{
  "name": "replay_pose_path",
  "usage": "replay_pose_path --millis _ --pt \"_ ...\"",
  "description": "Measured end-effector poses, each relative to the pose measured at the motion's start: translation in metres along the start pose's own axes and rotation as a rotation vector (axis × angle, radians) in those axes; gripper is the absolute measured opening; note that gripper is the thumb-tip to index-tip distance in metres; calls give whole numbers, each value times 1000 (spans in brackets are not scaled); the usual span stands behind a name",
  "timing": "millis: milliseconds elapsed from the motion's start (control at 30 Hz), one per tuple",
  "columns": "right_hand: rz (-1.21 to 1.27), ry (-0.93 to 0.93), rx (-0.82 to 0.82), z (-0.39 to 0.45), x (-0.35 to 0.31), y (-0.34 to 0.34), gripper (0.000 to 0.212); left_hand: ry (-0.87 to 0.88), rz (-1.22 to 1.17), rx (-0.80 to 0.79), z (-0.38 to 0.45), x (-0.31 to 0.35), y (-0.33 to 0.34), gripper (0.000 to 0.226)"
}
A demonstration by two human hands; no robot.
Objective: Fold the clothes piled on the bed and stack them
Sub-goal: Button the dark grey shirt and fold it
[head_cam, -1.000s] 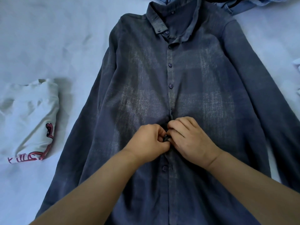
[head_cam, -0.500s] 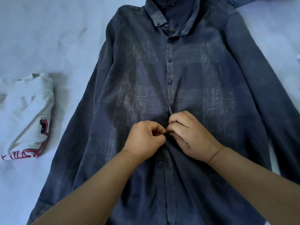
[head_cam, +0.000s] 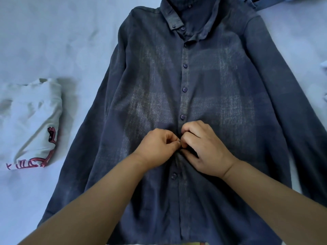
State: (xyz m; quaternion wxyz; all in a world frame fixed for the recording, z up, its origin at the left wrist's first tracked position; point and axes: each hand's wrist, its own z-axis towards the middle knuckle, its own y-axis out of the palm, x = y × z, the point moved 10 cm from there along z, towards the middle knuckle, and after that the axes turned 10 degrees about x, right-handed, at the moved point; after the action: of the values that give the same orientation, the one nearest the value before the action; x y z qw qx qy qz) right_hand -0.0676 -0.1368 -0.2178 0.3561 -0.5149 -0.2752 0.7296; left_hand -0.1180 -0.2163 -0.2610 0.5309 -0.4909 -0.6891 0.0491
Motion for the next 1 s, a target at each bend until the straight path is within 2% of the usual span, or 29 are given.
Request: replay_pose_path --millis 67,133,167,233,333,367,467,633,733,867,1000 --pt "31 44 40 7 -5 -13 6 -22 -153 76 -6 1 -10 13" --pt "40 -17 95 10 -26 -30 3 -44 -274 256 -23 -5 -30 20" --pt "22 -93 72 8 -40 -32 6 -29 -275 328 -35 -7 -37 21" --pt "-22 -237 -79 -5 -65 -20 10 31 -184 354 -58 -12 -37 20" --pt "-134 -299 -300 -32 -63 7 13 172 -1 274 -83 -13 -17 5" --pt "-170 -286 -340 -38 -58 11 19 198 44 256 -86 -14 -11 10" --pt "-292 -243 -340 -41 -52 13 20 217 130 220 -92 -16 2 33" --pt "-400 -201 -321 -31 -53 11 22 202 244 229 -90 -9 6 18" --pt "-328 -295 -289 -28 -71 6 9 137 179 186 -84 -8 5 11" --pt "-250 -402 -199 -36 -91 1 18 -77 -59 68 -79 -24 1 21" --pt "-129 -252 -120 -43 -80 6 16 -280 -267 -131 -80 -34 13 20"
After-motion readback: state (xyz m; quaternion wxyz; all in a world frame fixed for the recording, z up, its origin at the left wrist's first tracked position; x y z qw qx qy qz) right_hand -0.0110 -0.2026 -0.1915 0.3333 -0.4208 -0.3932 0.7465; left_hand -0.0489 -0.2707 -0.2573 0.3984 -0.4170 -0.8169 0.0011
